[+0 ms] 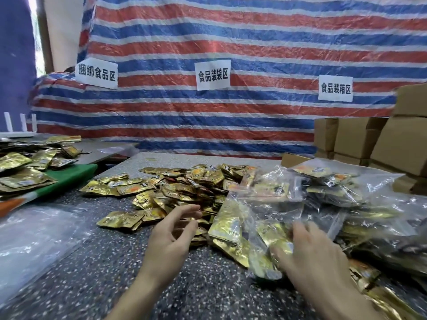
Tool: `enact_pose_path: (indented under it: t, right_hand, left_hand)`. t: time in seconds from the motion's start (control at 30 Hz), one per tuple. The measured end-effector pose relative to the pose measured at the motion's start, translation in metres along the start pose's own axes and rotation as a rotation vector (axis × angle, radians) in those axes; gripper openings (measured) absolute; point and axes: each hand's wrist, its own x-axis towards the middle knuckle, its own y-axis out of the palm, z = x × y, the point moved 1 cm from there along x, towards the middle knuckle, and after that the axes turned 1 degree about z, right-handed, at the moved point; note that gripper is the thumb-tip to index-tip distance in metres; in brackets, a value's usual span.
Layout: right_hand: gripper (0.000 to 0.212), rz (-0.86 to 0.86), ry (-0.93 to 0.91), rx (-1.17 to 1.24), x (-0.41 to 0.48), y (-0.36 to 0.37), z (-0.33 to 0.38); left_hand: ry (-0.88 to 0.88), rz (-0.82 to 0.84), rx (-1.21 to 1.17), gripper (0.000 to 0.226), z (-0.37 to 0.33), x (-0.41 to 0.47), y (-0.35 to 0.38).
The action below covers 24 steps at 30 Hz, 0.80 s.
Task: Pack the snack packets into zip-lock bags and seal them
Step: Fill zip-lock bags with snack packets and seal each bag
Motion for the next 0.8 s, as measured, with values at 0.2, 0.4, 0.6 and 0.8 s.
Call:
enact_pose_path:
  t: [0.2, 0.4, 0.6, 0.8]
  right_hand:
    - [0.018, 0.066, -0.234, 0.554, 0.019, 0.02, 0.063]
    - [0.02, 0.065, -0.257, 0.896, 0.025, 0.059, 0.076]
    - [0.024, 0.026, -0.25, 1.054, 0.025, 0.064, 0.065]
    - [0.021, 0.001, -0.215, 1.18, 0.025, 0.064, 0.064]
  left_hand:
    - [0.027, -0.055, 0.094, 0.028, -0.004, -0.005, -0.019]
    - [0.062, -0.086, 0.321, 0.036, -0.002, -0.016, -0.062]
    - [0.08, -0.209, 0.606, 0.036, 0.009, -0.02, -0.109]
    - [-0.305, -0.292, 1.286, 0.045, 0.038, -0.011, -0.171]
